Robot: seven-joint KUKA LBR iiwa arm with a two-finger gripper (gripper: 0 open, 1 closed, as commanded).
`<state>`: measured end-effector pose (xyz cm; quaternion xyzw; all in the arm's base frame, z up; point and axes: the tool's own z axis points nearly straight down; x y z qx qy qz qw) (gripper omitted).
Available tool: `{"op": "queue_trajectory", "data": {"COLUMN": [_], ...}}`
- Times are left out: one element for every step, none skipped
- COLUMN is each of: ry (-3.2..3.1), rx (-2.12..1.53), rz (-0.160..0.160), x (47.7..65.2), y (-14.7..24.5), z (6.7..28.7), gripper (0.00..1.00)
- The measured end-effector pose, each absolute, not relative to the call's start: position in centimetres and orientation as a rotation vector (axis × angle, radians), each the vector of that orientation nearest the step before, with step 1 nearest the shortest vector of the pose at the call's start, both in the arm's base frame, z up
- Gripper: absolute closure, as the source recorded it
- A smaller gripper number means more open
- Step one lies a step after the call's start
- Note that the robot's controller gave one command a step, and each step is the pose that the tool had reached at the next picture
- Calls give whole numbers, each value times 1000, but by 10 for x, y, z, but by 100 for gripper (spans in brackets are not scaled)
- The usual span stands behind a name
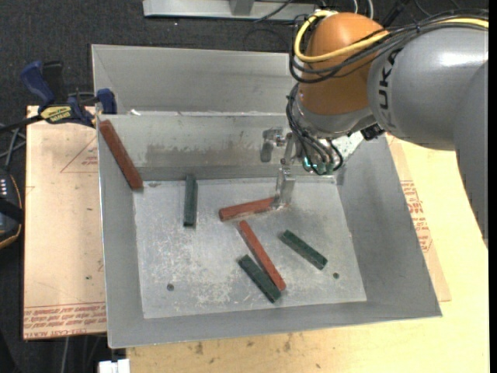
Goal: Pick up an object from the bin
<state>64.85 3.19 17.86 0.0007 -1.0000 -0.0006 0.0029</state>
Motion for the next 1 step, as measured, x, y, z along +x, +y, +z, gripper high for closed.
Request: {"op": "queue_trajectory", "data": {"ry": [-3144], "rx": [1], "rz": [-2], "x": [650], "y": [32], "z": [184], "gripper": [0]}}
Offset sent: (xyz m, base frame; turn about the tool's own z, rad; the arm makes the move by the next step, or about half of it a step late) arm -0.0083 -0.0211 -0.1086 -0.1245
